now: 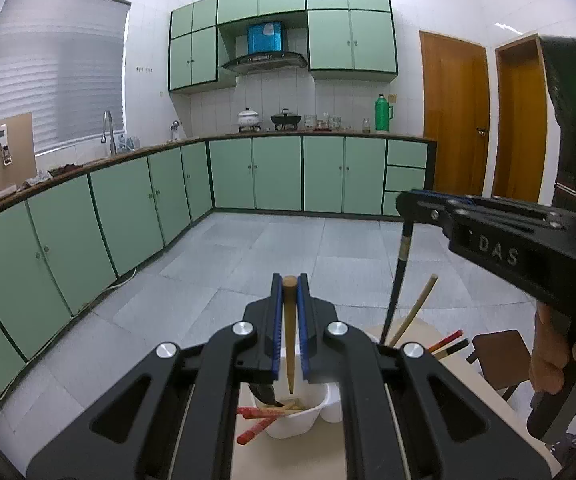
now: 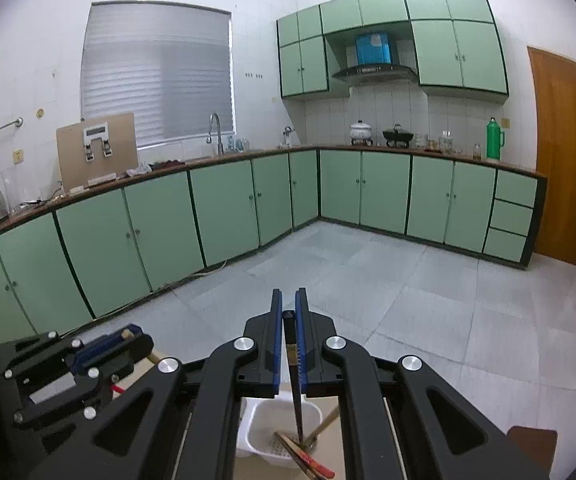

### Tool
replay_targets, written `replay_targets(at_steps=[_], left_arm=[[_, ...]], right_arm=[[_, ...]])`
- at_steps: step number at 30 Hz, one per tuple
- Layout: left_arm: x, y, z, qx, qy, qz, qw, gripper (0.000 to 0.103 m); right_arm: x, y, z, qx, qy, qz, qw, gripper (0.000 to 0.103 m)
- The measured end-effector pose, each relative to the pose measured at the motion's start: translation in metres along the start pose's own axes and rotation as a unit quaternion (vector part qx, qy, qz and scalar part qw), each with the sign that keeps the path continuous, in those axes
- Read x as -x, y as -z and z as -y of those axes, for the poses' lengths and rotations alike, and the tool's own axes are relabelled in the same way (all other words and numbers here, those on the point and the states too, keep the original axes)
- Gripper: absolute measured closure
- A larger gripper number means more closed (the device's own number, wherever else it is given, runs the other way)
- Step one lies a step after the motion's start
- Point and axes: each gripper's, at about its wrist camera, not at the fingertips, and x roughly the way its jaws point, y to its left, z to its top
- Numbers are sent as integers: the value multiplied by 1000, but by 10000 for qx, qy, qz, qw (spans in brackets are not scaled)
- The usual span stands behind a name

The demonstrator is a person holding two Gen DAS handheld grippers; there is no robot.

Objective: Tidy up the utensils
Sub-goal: 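Carry both chopsticks over the white holder and lower them in, then open both grippers and withdraw them from the holder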

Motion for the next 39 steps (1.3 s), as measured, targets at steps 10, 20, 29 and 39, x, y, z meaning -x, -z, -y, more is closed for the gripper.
replay_targets(at_steps=[10, 20, 29, 39], left_arm=[[-16, 11, -4, 62, -26, -186, 9998, 97], [-30, 15, -4, 102, -51, -353, 9993, 97], [-28, 22, -10, 209, -63, -394, 9990, 95], [-7, 27, -15, 347, -55, -301, 9989, 65]], right_arm=[[-9, 22, 9, -59, 16, -236, 9997, 97], [-11, 32, 10, -37, 29, -345, 9994, 97], [-2, 39, 17, -114, 9, -315, 9994, 95], [23, 44, 34, -376, 36, -135, 9992, 72]])
